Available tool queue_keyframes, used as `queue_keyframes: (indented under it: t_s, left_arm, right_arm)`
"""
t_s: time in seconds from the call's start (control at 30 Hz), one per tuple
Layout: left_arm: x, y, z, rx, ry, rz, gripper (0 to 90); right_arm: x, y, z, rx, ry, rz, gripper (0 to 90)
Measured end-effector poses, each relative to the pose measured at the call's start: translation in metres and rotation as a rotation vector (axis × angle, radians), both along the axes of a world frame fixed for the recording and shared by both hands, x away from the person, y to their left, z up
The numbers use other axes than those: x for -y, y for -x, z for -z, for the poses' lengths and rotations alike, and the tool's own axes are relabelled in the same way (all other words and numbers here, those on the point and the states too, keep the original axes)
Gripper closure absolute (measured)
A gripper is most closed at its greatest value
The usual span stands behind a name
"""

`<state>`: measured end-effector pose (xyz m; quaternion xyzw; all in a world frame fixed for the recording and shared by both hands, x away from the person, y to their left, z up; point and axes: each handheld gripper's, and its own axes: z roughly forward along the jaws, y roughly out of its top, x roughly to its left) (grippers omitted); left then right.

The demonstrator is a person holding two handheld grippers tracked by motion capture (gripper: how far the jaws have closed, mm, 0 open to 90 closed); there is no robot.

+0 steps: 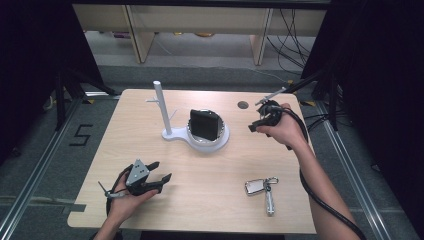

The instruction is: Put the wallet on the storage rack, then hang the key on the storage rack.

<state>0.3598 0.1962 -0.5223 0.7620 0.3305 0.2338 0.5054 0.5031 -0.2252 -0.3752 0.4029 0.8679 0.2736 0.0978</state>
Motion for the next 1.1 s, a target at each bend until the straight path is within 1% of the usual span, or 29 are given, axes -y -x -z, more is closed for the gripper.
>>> queue_keyframes:
  t_s: [0.03, 0.1, 0.13, 0.17, 0.2, 0.23, 0.27, 0.3, 0.33, 0.4, 0.43, 0.47, 0.5, 0.53, 0.57, 0.6, 0.63, 0.7, 0.73, 0.8, 0.83, 0.87, 0.9, 0.93, 0.97, 1.0, 1.03, 1.07, 1.1]
  left_arm:
    - [0.000, 0.000, 0.000, -0.003, -0.003, -0.001, 34.3]
    - [0.000, 0.000, 0.000, -0.005, -0.004, -0.006, 34.3]
    - [0.000, 0.000, 0.000, -0.005, -0.004, -0.006, 34.4]
    - [0.000, 0.000, 0.000, -0.006, -0.004, -0.008, 34.4]
    - [0.000, -0.001, 0.000, -0.004, -0.002, -0.011, 34.4]
    - [0.000, -0.001, 0.000, -0.003, 0.002, -0.008, 34.4]
    - [0.000, -0.001, 0.000, -0.002, 0.005, -0.007, 34.3]
    - [0.000, -0.001, 0.000, -0.002, 0.005, -0.007, 34.4]
    - [0.000, -0.001, 0.000, -0.003, 0.007, -0.007, 34.4]
    - [0.000, -0.001, 0.000, -0.003, 0.009, -0.008, 34.4]
    - [0.000, -0.001, 0.000, -0.002, 0.007, -0.008, 34.4]
    - [-0.001, -0.001, 0.000, -0.001, 0.006, -0.005, 34.4]
    - [-0.001, -0.001, 0.000, 0.001, 0.006, -0.005, 34.5]
    - [0.000, 0.000, 0.000, 0.001, 0.006, -0.007, 34.5]
    - [-0.001, 0.000, 0.000, 0.002, 0.005, -0.007, 34.5]
    - [-0.001, 0.000, 0.000, 0.002, 0.005, -0.007, 34.6]
    - [-0.001, 0.001, -0.001, -0.001, -0.002, -0.013, 34.5]
    - [-0.001, 0.001, -0.001, -0.001, -0.002, -0.010, 34.5]
    - [-0.001, 0.001, -0.001, -0.001, -0.003, -0.012, 34.5]
    - [-0.002, 0.001, -0.001, -0.008, -0.008, -0.020, 34.5]
    - [-0.002, 0.001, -0.001, -0.007, -0.008, -0.020, 34.5]
    - [-0.002, 0.001, -0.001, -0.007, -0.007, -0.021, 34.5]
    - [-0.002, 0.001, -0.001, -0.007, -0.004, -0.021, 34.5]
    - [-0.001, 0.000, 0.000, -0.004, 0.007, -0.017, 34.5]
    - [-0.001, 0.000, -0.001, -0.004, 0.004, -0.020, 34.5]
    - [-0.001, 0.001, -0.001, -0.006, -0.004, -0.021, 34.5]
    - [-0.001, 0.000, 0.000, 0.002, 0.005, -0.012, 34.5]
    - [-0.001, 0.001, -0.001, 0.001, 0.001, -0.016, 34.5]
    - [-0.001, 0.001, 0.000, 0.003, 0.002, -0.012, 34.5]
  right_arm:
    - [0.006, 0.003, 0.003, -0.017, -0.004, 0.010, 74.4]
    - [0.017, 0.008, 0.009, -0.055, -0.013, 0.053, 74.2]
    - [0.024, 0.009, 0.012, -0.051, -0.007, 0.049, 74.0]
    - [0.029, 0.010, 0.015, -0.057, -0.016, 0.063, 73.8]
    - [0.035, 0.012, 0.017, -0.067, -0.018, 0.079, 73.6]
    - [0.040, 0.015, 0.020, -0.090, -0.024, 0.105, 73.6]
    - [0.043, 0.017, 0.021, -0.095, -0.024, 0.113, 73.6]
    - [0.046, 0.019, 0.023, -0.111, -0.022, 0.132, 73.6]
    - [0.049, 0.021, 0.025, -0.118, -0.014, 0.146, 73.7]
    - [0.053, 0.025, 0.028, -0.131, -0.006, 0.157, 74.0]
    - [0.053, 0.028, 0.029, -0.154, -0.011, 0.179, 74.1]
    - [0.056, 0.028, 0.030, -0.143, 0.006, 0.168, 74.3]
    - [0.058, 0.029, 0.031, -0.147, 0.000, 0.152, 74.5]
    - [0.059, 0.030, 0.032, -0.158, 0.005, 0.153, 74.7]
    - [0.059, 0.031, 0.033, -0.157, 0.014, 0.161, 75.0]
    - [0.059, 0.032, 0.034, -0.169, 0.016, 0.167, 75.2]
    - [0.059, 0.033, 0.036, -0.183, 0.028, 0.164, 75.8]
    - [0.059, 0.035, 0.038, -0.195, 0.034, 0.148, 76.7]
    - [0.059, 0.036, 0.041, -0.209, 0.041, 0.150, 77.4]
    - [0.061, 0.037, 0.046, -0.223, 0.052, 0.100, 78.5]
    - [0.062, 0.038, 0.049, -0.223, 0.068, 0.084, 79.3]
    - [0.062, 0.039, 0.050, -0.248, 0.068, 0.102, 80.1]
    - [0.063, 0.040, 0.051, -0.262, 0.062, 0.105, 81.1]
    - [0.064, 0.041, 0.053, -0.263, 0.068, 0.111, 82.0]
    - [0.065, 0.041, 0.055, -0.270, 0.071, 0.099, 82.5]
    - [0.066, 0.042, 0.056, -0.273, 0.079, 0.103, 83.4]
    - [0.066, 0.044, 0.057, -0.281, 0.085, 0.102, 83.6]
    - [0.067, 0.045, 0.059, -0.281, 0.087, 0.077, 83.9]
    - [0.067, 0.047, 0.061, -0.290, 0.090, 0.081, 84.1]
